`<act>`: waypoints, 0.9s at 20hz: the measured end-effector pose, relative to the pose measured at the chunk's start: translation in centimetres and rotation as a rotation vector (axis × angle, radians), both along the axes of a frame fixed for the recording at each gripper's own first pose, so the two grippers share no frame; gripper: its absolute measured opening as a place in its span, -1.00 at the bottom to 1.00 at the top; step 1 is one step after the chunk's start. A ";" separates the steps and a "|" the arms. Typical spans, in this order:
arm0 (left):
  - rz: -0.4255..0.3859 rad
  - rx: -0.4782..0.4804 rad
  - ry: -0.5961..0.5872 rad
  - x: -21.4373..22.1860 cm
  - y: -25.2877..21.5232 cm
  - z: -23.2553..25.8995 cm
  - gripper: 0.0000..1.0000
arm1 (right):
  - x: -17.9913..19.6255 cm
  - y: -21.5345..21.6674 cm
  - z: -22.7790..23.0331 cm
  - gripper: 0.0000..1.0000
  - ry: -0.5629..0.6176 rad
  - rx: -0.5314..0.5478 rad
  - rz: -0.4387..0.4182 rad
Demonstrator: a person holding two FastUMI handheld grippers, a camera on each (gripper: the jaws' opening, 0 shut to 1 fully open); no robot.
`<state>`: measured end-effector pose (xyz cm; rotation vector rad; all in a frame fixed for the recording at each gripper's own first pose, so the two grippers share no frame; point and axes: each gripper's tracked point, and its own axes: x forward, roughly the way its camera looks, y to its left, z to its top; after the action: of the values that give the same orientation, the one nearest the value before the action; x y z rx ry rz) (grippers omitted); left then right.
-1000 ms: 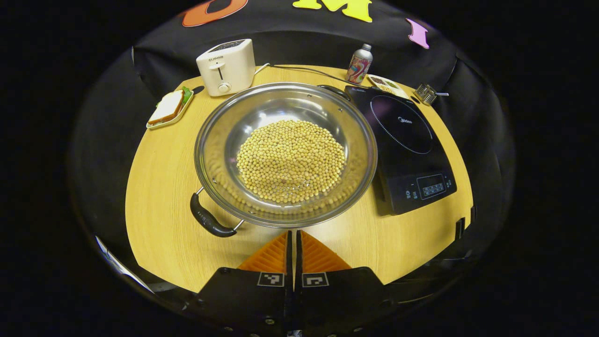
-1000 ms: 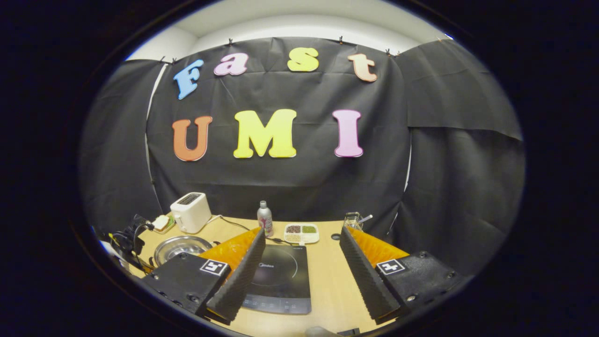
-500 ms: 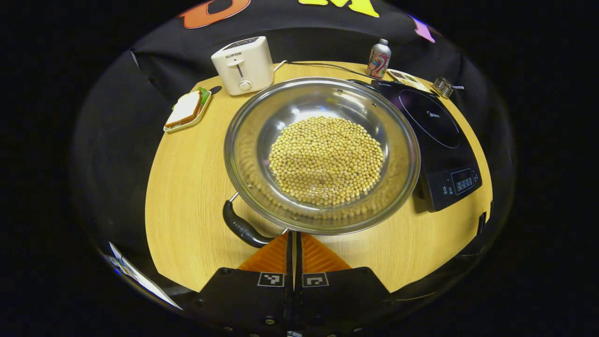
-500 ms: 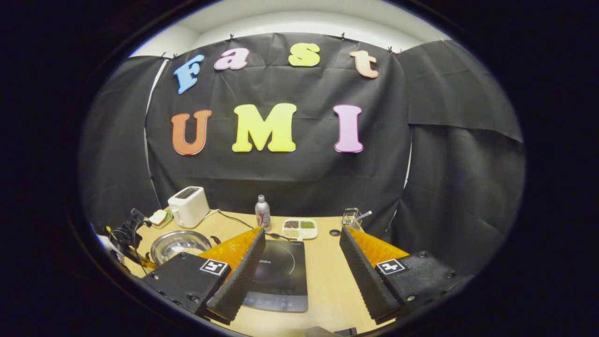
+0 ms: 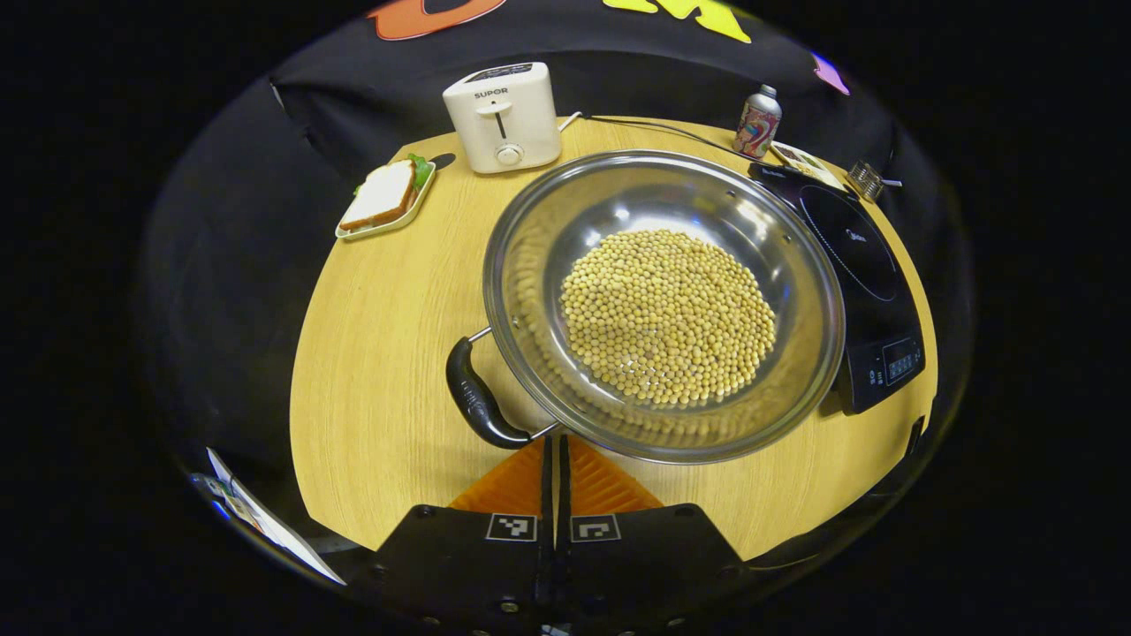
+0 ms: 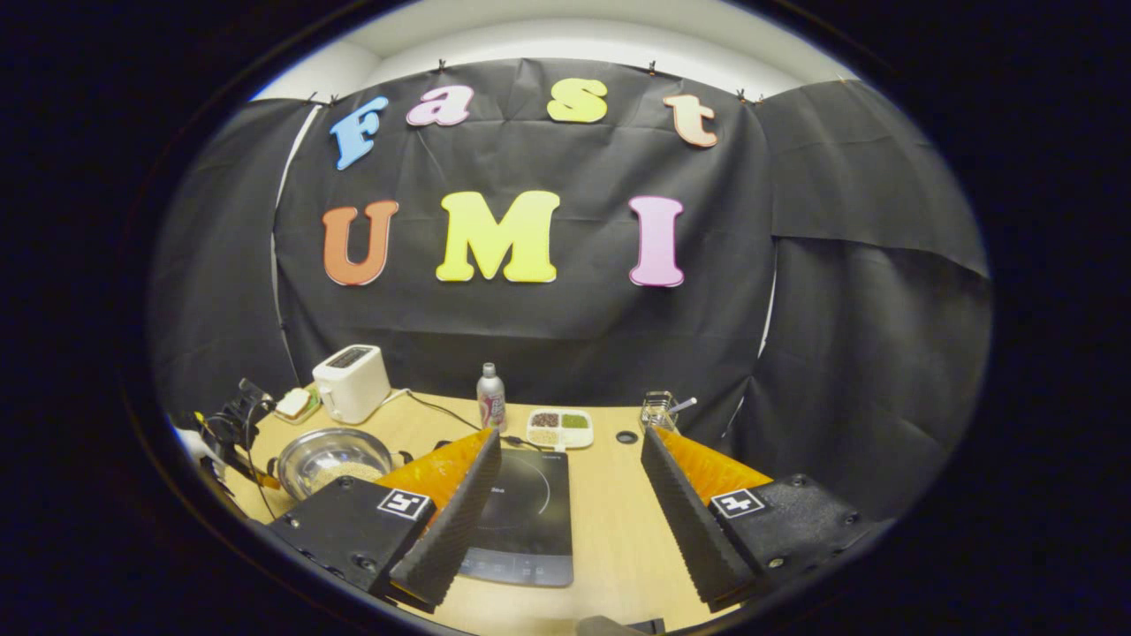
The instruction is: First push the handle of the pot to place it horizontally, then grasp the pot with both hands and set it on the induction cooktop.
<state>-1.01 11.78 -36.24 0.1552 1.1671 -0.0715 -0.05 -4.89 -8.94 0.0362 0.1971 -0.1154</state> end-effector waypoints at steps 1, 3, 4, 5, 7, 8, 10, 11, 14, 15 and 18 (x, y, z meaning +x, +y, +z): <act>0.004 0.007 -0.004 0.3 0.4 0.0 -1.00 | -0.1 -0.2 0.1 1.00 0.000 -0.002 -0.004; 0.005 0.005 -0.009 0.8 0.8 0.0 -1.00 | -0.3 -0.4 0.2 1.00 0.000 -0.002 -0.014; 0.010 0.002 -0.011 1.0 0.9 0.0 -1.00 | -0.4 -0.5 0.1 1.00 0.000 0.000 -0.016; 0.016 0.000 -0.011 1.1 1.2 -0.1 -1.00 | -0.4 -0.5 0.0 1.00 0.002 0.000 -0.019; 0.022 0.001 -0.016 1.5 1.5 -0.1 -1.00 | -0.6 -0.5 0.1 1.00 0.004 0.001 -0.020; 0.020 0.006 -0.026 1.8 1.8 0.0 -1.00 | -0.6 -0.3 0.1 1.00 0.005 0.005 -0.016; 0.020 0.018 -0.037 2.3 2.2 0.1 -1.00 | -0.8 -0.1 0.4 1.00 -0.002 0.005 -0.016; 0.021 0.020 -0.042 2.6 2.4 0.3 -1.00 | -0.9 0.0 0.5 1.00 -0.003 0.004 -0.012; 0.032 0.049 -0.060 3.3 3.5 0.9 -1.00 | -1.1 0.4 0.8 1.00 -0.009 -0.005 -0.005; 0.036 0.035 -0.061 3.5 3.6 1.0 -1.00 | -1.1 0.5 0.8 0.94 -0.009 -0.005 -0.003; 0.045 0.024 -0.067 4.1 3.8 1.0 -1.00 | -1.4 0.5 0.7 1.00 -0.008 -0.002 -0.003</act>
<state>3.09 15.54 -35.23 0.1512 1.1039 -0.0127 -1.42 -4.34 -8.24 0.0350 0.1885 -0.1187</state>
